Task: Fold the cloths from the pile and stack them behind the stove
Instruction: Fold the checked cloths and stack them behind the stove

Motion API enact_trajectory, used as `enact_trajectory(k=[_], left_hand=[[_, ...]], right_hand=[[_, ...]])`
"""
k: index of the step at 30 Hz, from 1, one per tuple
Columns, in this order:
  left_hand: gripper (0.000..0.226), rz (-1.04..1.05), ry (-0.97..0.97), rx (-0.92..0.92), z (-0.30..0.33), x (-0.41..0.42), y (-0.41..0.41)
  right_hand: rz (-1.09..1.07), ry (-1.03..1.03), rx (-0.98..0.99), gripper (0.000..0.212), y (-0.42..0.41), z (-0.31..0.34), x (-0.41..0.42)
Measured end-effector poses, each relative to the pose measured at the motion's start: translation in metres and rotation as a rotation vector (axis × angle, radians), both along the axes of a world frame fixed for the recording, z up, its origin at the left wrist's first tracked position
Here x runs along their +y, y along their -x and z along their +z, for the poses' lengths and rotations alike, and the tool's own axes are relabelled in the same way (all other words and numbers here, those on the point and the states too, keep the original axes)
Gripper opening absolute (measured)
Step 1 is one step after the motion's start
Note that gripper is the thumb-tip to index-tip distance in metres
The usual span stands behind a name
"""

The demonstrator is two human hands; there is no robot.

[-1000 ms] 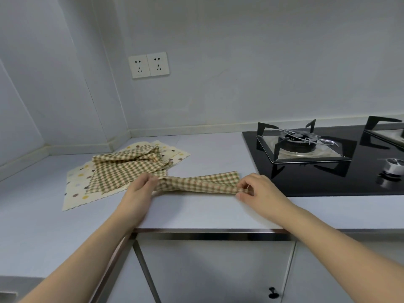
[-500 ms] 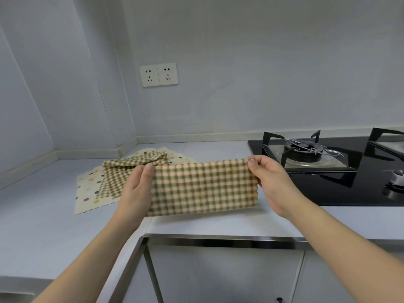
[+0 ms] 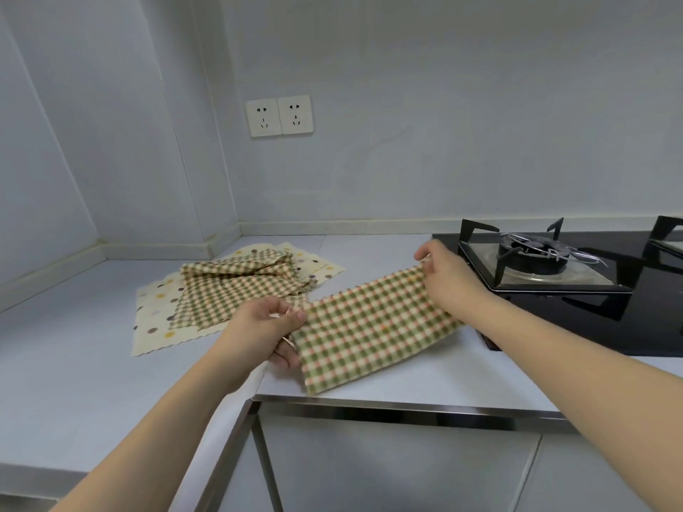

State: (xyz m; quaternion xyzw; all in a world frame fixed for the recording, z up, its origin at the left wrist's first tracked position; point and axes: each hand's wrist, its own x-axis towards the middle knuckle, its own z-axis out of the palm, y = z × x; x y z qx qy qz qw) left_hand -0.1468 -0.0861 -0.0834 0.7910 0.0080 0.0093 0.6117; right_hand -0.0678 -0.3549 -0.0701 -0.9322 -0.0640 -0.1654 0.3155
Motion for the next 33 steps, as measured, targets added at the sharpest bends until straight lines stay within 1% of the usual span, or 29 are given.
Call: enact_trajectory(k=[1,3,4,5,7,9,10,11,15,17,19,20,21,23,24,25,27,28,29,31,33], left_hand=[[0.021,0.032,-0.066,0.021,-0.005,0.001,-0.004],[0.022,0.084,-0.273,0.024,-0.014,0.003,-0.011],[0.022,0.098,-0.366,0.01,-0.017,0.004,-0.014],[0.021,0.098,-0.416,0.0,-0.018,0.004,-0.017],[0.016,0.071,-0.446,0.003,-0.019,0.005,-0.019],[0.011,0.05,-0.491,-0.015,-0.019,0.006,-0.021],[0.007,0.053,-0.508,-0.034,-0.021,0.006,-0.022],[0.006,0.065,-0.52,-0.052,-0.022,0.006,-0.023],[0.01,0.087,-0.501,-0.075,-0.028,0.009,-0.025],[0.013,0.052,-0.45,-0.07,-0.028,0.012,-0.025],[0.015,-0.005,-0.438,-0.068,-0.028,0.014,-0.023],[0.015,-0.032,-0.448,-0.069,-0.027,0.015,-0.022],[0.015,-0.055,-0.463,-0.069,-0.027,0.015,-0.021],[0.018,-0.088,-0.484,-0.063,-0.025,0.015,-0.019],[0.019,-0.1,-0.487,-0.052,-0.024,0.015,-0.019],[0.018,-0.112,-0.486,-0.038,-0.023,0.015,-0.018],[0.016,-0.138,-0.484,-0.008,-0.02,0.016,-0.017],[0.019,-0.153,-0.488,0.008,-0.019,0.017,-0.017],[0.025,-0.17,-0.496,0.022,-0.018,0.018,-0.016],[0.035,-0.204,-0.533,0.029,-0.015,0.02,-0.013],[0.031,-0.238,-0.624,-0.013,-0.014,0.021,-0.01]], right_hand=[[-0.005,0.16,0.001,0.033,-0.006,-0.006,0.005],[-0.074,0.429,-0.041,0.037,-0.013,-0.017,0.023],[-0.099,0.501,-0.062,0.039,-0.009,-0.021,0.035],[-0.103,0.546,-0.055,0.041,-0.003,-0.026,0.047],[-0.058,0.594,0.062,0.05,0.013,-0.038,0.068],[-0.009,0.592,0.27,0.067,0.026,-0.051,0.078],[0.009,0.573,0.346,0.072,0.029,-0.055,0.08],[0.022,0.556,0.38,0.074,0.031,-0.058,0.08],[0.08,0.563,0.403,0.082,0.028,-0.058,0.073],[0.126,0.573,0.403,0.084,0.022,-0.058,0.066],[0.14,0.574,0.399,0.084,0.017,-0.057,0.06],[0.126,0.57,0.363,0.083,0.016,-0.056,0.059],[0.097,0.583,0.28,0.079,0.019,-0.054,0.059],[0.054,0.588,0.04,0.069,0.033,-0.049,0.066],[0.074,0.561,-0.024,0.065,0.043,-0.049,0.07],[0.121,0.54,-0.014,0.067,0.053,-0.05,0.074],[0.222,0.564,0.16,0.078,0.07,-0.057,0.077],[0.253,0.598,0.251,0.082,0.074,-0.062,0.077],[0.271,0.614,0.303,0.084,0.076,-0.064,0.075],[0.296,0.602,0.339,0.085,0.075,-0.065,0.071],[0.324,0.572,0.316,0.087,0.079,-0.063,0.069]])
